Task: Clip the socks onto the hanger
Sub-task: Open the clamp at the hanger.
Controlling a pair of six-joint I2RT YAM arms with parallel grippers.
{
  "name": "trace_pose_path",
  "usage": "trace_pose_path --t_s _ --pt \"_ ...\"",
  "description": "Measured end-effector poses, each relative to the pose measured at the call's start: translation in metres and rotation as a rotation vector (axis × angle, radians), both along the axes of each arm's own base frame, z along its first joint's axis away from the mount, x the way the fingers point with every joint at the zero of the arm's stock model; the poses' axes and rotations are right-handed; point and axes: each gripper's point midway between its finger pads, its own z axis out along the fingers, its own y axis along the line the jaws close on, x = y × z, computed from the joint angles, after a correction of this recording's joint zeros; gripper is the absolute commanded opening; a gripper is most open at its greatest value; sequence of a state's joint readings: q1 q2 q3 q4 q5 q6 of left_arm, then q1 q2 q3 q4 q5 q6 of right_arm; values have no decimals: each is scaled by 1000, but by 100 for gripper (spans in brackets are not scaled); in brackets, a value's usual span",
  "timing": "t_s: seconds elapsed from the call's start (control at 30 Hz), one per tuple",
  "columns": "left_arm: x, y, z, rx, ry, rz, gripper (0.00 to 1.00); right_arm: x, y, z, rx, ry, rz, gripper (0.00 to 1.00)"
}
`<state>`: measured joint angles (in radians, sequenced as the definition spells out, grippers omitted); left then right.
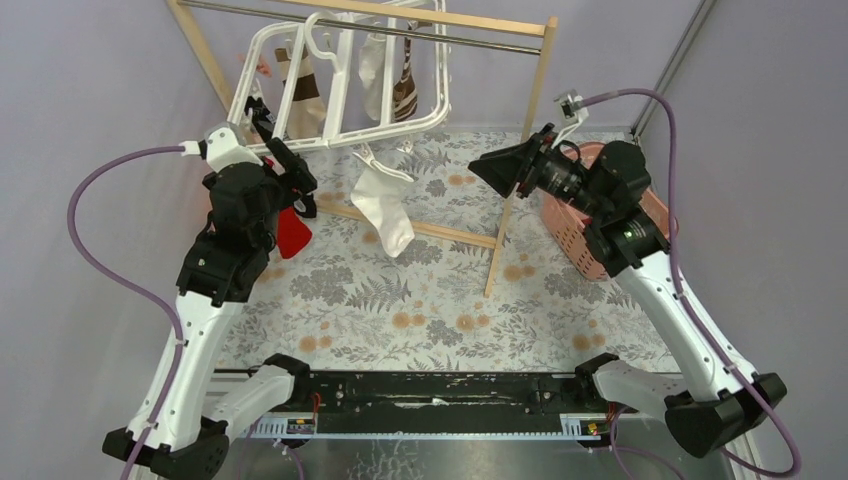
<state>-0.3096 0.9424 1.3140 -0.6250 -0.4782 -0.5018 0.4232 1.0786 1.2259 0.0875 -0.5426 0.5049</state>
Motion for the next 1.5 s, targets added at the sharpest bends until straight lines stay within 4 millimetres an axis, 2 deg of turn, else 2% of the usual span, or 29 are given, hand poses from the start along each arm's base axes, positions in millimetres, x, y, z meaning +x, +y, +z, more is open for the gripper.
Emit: trace_pose_path --t_s 0.13,0.23,0.3,0.57,0.73,0.87,1.07,1.5 --pt "-2 16 -5 15 20 63 99 13 13 -16 -19 35 17 54" --pt "-2 24 -7 19 29 89 99 19 18 -19 -18 37 17 54" --pt "-2 27 -7 21 32 98 99 21 18 -13 -3 15 7 54" --pt "0 31 -11 27 46 110 99 19 7 33 91 -120 -68 53" --pt "1 31 -19 31 63 112 99 29 20 48 121 -142 -44 53" --pt "2 31 -22 32 71 109 99 37 45 42 111 -121 -3 53" --pt "1 31 -21 31 69 102 99 32 81 27 77 -104 53 53" --pt "-1 28 -22 30 69 83 99 16 96 32 44 -176 76 52"
